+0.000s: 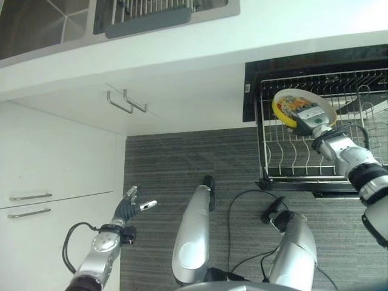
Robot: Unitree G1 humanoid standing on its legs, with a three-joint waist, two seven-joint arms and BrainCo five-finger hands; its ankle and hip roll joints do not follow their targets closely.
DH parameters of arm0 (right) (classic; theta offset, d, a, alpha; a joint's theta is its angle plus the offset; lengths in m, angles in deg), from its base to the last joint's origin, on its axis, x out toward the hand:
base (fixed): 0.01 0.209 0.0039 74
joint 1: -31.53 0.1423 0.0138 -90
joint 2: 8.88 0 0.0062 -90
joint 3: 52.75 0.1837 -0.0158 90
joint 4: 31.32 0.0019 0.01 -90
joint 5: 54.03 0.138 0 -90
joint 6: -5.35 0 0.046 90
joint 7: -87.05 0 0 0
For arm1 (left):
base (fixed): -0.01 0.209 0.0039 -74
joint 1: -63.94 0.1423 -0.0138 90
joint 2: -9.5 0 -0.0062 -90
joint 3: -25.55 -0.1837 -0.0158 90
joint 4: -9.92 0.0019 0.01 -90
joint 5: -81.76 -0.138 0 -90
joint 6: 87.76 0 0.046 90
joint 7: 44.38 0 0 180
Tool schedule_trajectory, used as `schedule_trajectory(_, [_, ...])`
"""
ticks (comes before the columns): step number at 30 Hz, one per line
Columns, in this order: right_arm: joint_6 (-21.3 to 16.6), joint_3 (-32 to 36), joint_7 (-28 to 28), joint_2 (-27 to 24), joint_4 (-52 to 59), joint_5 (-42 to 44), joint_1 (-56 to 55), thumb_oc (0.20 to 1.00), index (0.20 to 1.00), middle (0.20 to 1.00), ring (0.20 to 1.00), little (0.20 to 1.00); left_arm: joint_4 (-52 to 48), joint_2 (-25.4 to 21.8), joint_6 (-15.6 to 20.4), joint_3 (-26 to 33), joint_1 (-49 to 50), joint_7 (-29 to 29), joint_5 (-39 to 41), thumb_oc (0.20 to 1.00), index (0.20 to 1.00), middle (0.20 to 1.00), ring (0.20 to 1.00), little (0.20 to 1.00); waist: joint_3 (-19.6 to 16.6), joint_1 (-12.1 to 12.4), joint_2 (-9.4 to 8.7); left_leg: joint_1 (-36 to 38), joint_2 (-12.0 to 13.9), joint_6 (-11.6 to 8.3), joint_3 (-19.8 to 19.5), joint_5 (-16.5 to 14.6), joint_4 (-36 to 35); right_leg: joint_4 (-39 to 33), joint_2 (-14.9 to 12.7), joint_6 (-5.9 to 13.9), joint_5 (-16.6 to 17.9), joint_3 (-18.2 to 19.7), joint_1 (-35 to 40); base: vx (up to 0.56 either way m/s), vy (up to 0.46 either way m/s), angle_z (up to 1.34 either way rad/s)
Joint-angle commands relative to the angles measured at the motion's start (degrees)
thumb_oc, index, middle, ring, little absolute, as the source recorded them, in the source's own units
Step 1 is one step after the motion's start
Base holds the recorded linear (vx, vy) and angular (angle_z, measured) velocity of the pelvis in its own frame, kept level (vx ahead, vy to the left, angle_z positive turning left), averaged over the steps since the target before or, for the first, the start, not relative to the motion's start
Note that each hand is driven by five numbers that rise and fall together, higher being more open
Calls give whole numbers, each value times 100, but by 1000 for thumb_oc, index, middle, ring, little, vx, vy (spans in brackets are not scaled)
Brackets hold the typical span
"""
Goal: Place the dishes in the dishwasher.
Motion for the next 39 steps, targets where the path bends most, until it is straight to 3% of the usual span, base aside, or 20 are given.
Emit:
schedule_trajectory(1, [687, 119, 757, 132, -293, 528, 351, 200, 200, 200, 200, 200, -151, -472, 79, -161, 182, -118, 132, 1000, 1000, 1000, 1000, 1000, -228, 174, -128, 128, 363, -238, -394, 424, -756, 38, -512, 755, -241, 545, 154, -47, -1, -2])
schedule_trajectory(4, [920, 160, 1087, 332, -506, 704, 283, 200, 200, 200, 200, 200, -225, -479, 29, -153, 104, -121, 121, 1000, 1000, 1000, 1000, 1000, -173, 211, -129, 120, 357, -220, -366, 472, -833, -6, -520, 737, -216, 482, 141, -51, -17, -2])
schedule_trajectory(5, [1087, 207, 1258, 406, -585, 760, 313, 366, 366, 366, 366, 366, -239, -472, 22, -168, 67, -126, 116, 1000, 1000, 1000, 1000, 1000, -161, 223, -119, 109, 351, -220, -349, 485, -853, 2, -530, 737, -212, 473, 120, -43, 1, -1])
schedule_trajectory(6, [1195, 257, 1433, 451, -648, 925, 306, 1000, 1000, 1000, 1000, 1000, -264, -471, -1, -161, 47, -119, 107, 1000, 1000, 1000, 1000, 1000, -149, 231, -109, 99, 349, -217, -337, 496, -866, 11, -540, 738, -211, 465, 104, -52, 5, 0])
schedule_trajectory(11, [1350, 436, 1790, 622, -974, 1088, 309, 1000, 1000, 1000, 1000, 1000, -376, -471, -149, -180, -68, -142, 96, 1000, 1000, 1000, 1000, 1000, -101, 269, -81, 17, 304, -209, -325, 517, -867, 63, -559, 717, -218, 454, 16, -33, 3, 1])
schedule_trajectory(14, [1338, 489, 1787, 634, -990, 1208, 305, 1000, 1000, 1000, 1000, 1000, -379, -463, -157, -186, -96, -129, 61, 1000, 1000, 1000, 1000, 1000, -80, 275, -93, -12, 306, -204, -322, 518, -856, 79, -553, 703, -226, 441, -5, 3, -8, 1])
schedule_trajectory(15, [1275, 532, 1738, 647, -991, 1259, 278, 1000, 1000, 1000, 1000, 1000, -377, -464, -160, -187, -92, -120, 63, 1000, 1000, 1000, 1000, 1000, -61, 272, -106, 40, 319, -240, -317, 383, -794, 163, -562, 765, -351, 470, 29, 0, 0, 0])
schedule_trajectory(17, [1189, 586, 1620, 632, -953, 1436, 283, 1000, 1000, 1000, 1000, 1000, -388, -469, -164, -171, -96, -91, 47, 1000, 1000, 1000, 1000, 1000, -62, 277, -124, -14, 331, -201, -290, 532, -860, 79, -546, 700, -215, 411, 0, -9, -19, 4])
schedule_trajectory(18, [1103, 637, 1593, 621, -875, 1712, 279, 1000, 1000, 1000, 1000, 1000, -403, -481, -176, -192, -100, -92, 45, 1000, 1000, 1000, 1000, 1000, -52, 269, -149, 61, 351, -241, -282, 413, -836, 136, -548, 762, -334, 428, 57, 60, -22, 3])
schedule_trajectory(21, [1031, 782, 1635, 565, -749, 2776, 324, 1000, 1000, 1000, 1000, 1000, -423, -461, -182, -215, -115, -138, 55, 1000, 1000, 1000, 1000, 1000, -35, 244, -157, 110, 371, -248, -253, 430, -881, 99, -535, 756, -321, 403, 99, 17, 24, 0])
schedule_trajectory(22, [1319, 1361, 1502, 493, -377, 5251, 194, 1000, 1000, 1000, 1000, 1000, -525, -414, -227, -180, -44, -270, 96, 1000, 1000, 1000, 1000, 1000, -21, 186, -144, 89, 385, -211, -226, 587, -963, 0, -487, 663, -186, 370, 91, 3, 107, -1])
schedule_trajectory(25, [1213, 2587, 1150, 554, 1655, 6246, -807, 1000, 1000, 1000, 1000, 1000, -585, -243, -159, 210, 370, -312, 55, 1000, 1000, 1000, 1000, 1000, -6, -1, -290, 197, 414, -188, -84, 622, -1118, -148, -338, 669, -140, 431, 179, 49, 45, -3])
schedule_trajectory(26, [1167, 2802, 1229, 585, 2129, 6411, -1153, 1000, 1000, 1000, 1000, 1000, -642, -195, -170, 282, 459, -337, -19, 1000, 1000, 1000, 1000, 1000, -6, -56, -356, 233, 427, -192, -58, 643, -1163, -220, -282, 676, -115, 430, 226, 76, -35, -14])
schedule_trajectory(28, [1630, 3340, 1571, 793, 3752, 6803, -2099, 1000, 1000, 1000, 1000, 1000, -713, 10, -94, 486, 717, -435, -15, 1000, 1000, 1000, 1000, 1000, -6, -240, -509, 359, 490, -203, 43, 678, -1287, -420, -144, 675, -62, 425, 360, 76, -23, -23])
schedule_trajectory(29, [1613, 3430, 1997, 1013, 4531, 7010, -2541, 1000, 1000, 1000, 1000, 1000, -730, 121, -7, 568, 808, -499, 40, 1000, 1000, 1000, 1000, 1000, -6, -341, -586, 423, 529, -202, 93, 700, -1348, -500, -74, 672, -48, 427, 416, 97, -10, -22])
schedule_trajectory(32, [1536, 3690, 2232, 1176, 6522, 6691, -3605, 1000, 1000, 1000, 1000, 1000, -914, 294, 7, 692, 804, -688, 18, 1000, 1000, 1000, 1000, 1000, -6, -650, -845, 640, 691, -250, 304, 801, -1563, -862, 178, 713, 62, 436, 658, 84, -44, -29])
schedule_trajectory(33, [1516, 3860, 2324, 1150, 6714, 6740, -3741, 1000, 1000, 1000, 1000, 1000, -954, 310, 15, 718, 816, -713, -19, 1000, 1000, 1000, 1000, 1000, -6, -706, -885, 690, 714, -257, 354, 809, -1615, -947, 227, 721, 84, 447, 708, 53, -63, -34])
schedule_trajectory(34, [1424, 4144, 2889, 1013, 7063, 6753, -3995, 1000, 1000, 1000, 1000, 1000, -879, 317, 122, 777, 875, -730, -5, 1000, 1000, 1000, 1000, 1000, -6, -819, -974, 821, 736, -276, 435, 825, -1736, -1142, 335, 743, 132, 491, 839, 29, -61, -27])
schedule_trajectory(35, [1450, 4228, 3102, 853, 7322, 6731, -4166, 1000, 1000, 1000, 1000, 1000, -803, 307, 140, 822, 901, -750, 7, 1000, 1000, 1000, 1000, 1000, -6, -862, -1033, 906, 753, -291, 468, 835, -1791, -1246, 397, 752, 154, 490, 935, 29, -74, -24])
schedule_trajectory(39, [1251, 4697, 3386, 422, 7475, 6825, -4697, 1000, 1000, 1000, 1000, 1000, -453, 299, 330, 979, 1013, -725, -78, 1000, 1000, 1000, 1000, 1000, -7, -1018, -1227, 1169, 799, -324, 609, 795, -1860, -1525, 576, 730, 211, 516, 1225, 24, -80, -21])
